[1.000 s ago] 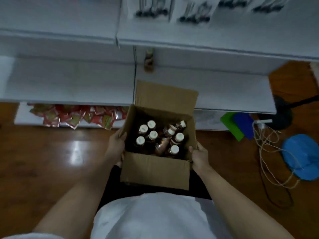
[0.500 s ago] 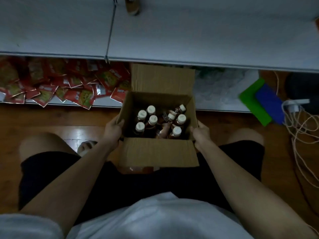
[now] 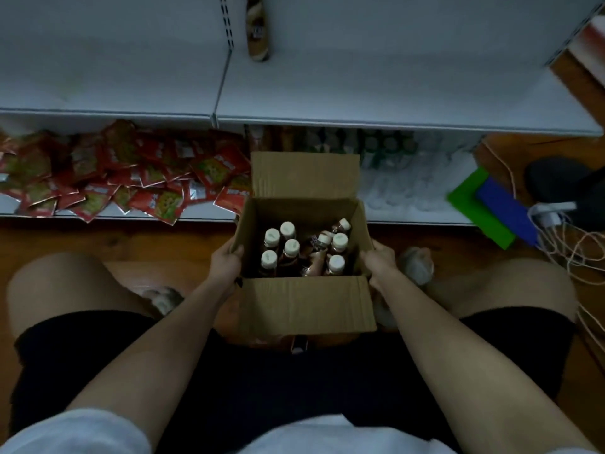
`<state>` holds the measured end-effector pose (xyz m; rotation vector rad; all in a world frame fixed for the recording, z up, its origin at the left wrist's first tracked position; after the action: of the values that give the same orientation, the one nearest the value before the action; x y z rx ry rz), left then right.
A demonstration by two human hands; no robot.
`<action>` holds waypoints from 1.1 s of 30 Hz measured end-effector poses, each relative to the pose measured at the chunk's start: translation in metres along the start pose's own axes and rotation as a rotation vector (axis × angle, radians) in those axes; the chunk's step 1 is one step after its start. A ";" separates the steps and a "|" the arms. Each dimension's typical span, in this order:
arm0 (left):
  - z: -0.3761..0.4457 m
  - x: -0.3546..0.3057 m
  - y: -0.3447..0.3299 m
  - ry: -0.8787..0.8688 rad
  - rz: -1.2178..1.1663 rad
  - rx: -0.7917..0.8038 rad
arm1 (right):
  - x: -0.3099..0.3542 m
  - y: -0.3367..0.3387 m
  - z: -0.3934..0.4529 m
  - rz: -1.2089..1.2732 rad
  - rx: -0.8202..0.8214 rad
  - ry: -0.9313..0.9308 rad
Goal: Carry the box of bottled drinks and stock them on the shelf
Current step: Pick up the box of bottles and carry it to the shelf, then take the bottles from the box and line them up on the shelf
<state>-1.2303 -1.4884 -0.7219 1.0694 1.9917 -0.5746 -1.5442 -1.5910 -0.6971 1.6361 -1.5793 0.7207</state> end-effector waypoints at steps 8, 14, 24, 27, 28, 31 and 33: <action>0.071 0.067 -0.009 0.032 0.061 -0.055 | -0.069 -0.007 0.079 -0.084 -0.002 -0.095; 0.131 0.121 -0.013 0.153 0.120 -0.070 | -0.113 -0.019 0.138 -0.064 -0.077 -0.190; 0.170 0.111 -0.021 0.083 0.245 -0.082 | -0.115 -0.029 0.170 -0.101 -0.058 -0.152; 0.164 0.094 -0.027 0.041 0.449 -0.074 | -0.100 -0.035 0.166 -0.219 0.008 -0.143; 0.162 0.085 -0.030 0.031 0.497 -0.078 | -0.091 -0.037 0.165 -0.275 0.022 -0.130; 0.151 0.045 -0.035 -0.072 0.547 -0.170 | -0.056 -0.037 0.164 -0.474 -0.080 -0.017; 0.139 0.015 -0.037 -0.188 0.561 -0.270 | -0.019 -0.036 0.153 -0.601 -0.279 0.173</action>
<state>-1.2075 -1.5967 -0.8151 1.2769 1.4623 -0.0970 -1.5244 -1.7062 -0.8038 1.6605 -0.9362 0.2952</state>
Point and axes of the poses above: each hand's wrist, its own z-axis towards the middle knuckle, its own y-axis out of the back of the hand, x = y × z, the point moved 8 cm from there along z, towards the middle knuckle, and after that the axes turned 4 degrees about y, right-handed, at the moved point
